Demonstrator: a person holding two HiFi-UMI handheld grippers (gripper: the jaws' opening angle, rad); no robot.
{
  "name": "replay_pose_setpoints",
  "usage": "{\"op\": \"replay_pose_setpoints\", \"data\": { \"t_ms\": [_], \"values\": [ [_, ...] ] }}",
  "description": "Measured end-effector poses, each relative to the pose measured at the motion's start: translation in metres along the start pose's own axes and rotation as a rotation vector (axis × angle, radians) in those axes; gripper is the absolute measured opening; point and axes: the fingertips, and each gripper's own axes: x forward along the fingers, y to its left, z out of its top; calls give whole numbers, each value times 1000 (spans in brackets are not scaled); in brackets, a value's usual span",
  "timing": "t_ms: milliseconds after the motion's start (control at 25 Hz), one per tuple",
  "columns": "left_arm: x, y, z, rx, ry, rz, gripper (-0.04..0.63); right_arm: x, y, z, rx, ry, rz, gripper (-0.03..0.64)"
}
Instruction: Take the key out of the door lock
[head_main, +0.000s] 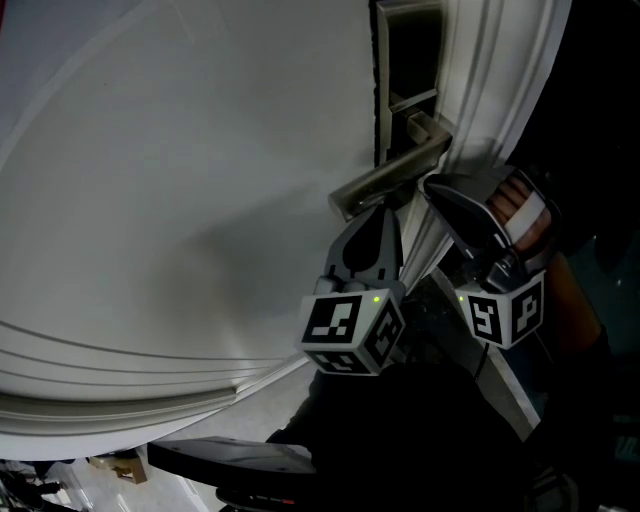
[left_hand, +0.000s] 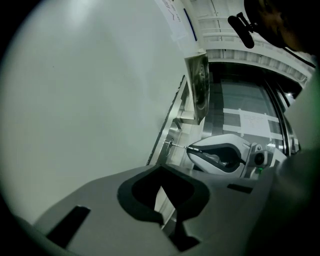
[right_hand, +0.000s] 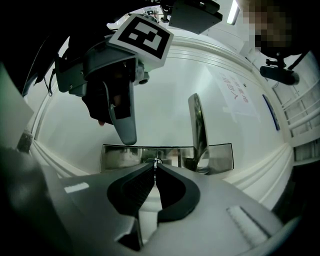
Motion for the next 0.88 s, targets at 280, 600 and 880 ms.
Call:
{"op": "replay_pose_setpoints", "data": {
  "t_ms": [280,600,880],
  "values": [
    [0,-1,1,6,1,-4,0,-1,-1,1,1,-3,0,12],
    [1,-1,1,4,1,-3,0,-2,-1,1,-1,-4,0,12],
    [0,-1,2,4,0,-2,-1,-4,-1,2,-4,-7,-4,12]
  ]
}}
